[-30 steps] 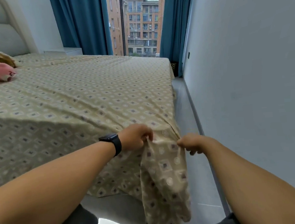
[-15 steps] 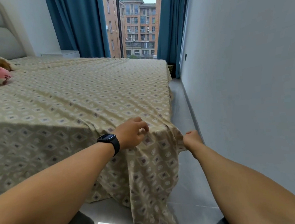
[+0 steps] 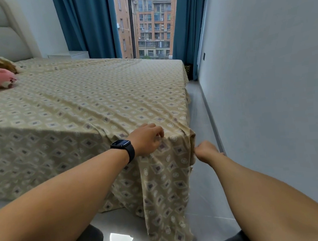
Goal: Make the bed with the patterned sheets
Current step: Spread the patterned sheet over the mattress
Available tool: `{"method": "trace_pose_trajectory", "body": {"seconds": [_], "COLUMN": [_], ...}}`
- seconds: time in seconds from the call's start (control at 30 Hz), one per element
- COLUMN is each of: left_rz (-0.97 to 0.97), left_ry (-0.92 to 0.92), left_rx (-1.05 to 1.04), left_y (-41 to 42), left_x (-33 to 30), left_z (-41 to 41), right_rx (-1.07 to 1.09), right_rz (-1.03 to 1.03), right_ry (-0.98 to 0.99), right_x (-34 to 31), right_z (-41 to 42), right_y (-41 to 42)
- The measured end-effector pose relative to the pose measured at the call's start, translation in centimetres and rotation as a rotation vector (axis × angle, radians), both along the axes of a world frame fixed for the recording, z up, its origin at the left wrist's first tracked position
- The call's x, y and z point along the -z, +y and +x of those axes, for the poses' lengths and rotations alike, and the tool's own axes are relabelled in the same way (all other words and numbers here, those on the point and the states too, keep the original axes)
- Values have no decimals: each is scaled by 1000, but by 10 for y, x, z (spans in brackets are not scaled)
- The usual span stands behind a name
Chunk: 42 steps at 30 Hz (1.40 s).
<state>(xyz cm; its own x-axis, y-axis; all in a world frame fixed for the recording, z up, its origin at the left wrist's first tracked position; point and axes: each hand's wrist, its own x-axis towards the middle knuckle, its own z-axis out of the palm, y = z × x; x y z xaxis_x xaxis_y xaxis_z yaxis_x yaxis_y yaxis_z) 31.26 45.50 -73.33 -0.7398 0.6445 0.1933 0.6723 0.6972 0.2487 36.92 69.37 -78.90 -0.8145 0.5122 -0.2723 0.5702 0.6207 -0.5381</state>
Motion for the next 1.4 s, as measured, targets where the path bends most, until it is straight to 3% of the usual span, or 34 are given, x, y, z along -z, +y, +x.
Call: {"method": "trace_pose_trajectory", "body": {"seconds": [0.07,0.23,0.3,0.4,0.57,0.77,0.97,1.07,1.2,1.4], "left_rz": [17,88,-9,-53,169,-205,-260,-304,-226,-20], "left_ry": [19,-40,-151,-206,-264,-426,-579,-583,-547,-594], "left_rx": [2,-17,-19,-35,-149,-115,-239,-189,-184,-348], "left_y": [-1,-15,-26,-24,-16,-49,-69,-74,-90,-199], "left_x": [4,2,-31,-127,-312,-488,-622,-651,-657,-669], "left_z": [1,22,36,38,38,65,67,59,39,30], "right_rx": [15,-107,-238,-376,-475,-614,-697,-748,-787,-862], "right_rz": [109,223,323,353,400,379,375,415,435,368], "right_ry": [27,388,284,198,102,-160,-151,-102,-56,-103], "right_x": [-8,-57,-97,-201,-389,-572,-719,-755,-763,-757], "right_z": [0,32,56,63,58,69,59,31,-10,-36], "right_y": [-3,-43,-57,-69,-104,-120,-119,-128,-151,-245]}}
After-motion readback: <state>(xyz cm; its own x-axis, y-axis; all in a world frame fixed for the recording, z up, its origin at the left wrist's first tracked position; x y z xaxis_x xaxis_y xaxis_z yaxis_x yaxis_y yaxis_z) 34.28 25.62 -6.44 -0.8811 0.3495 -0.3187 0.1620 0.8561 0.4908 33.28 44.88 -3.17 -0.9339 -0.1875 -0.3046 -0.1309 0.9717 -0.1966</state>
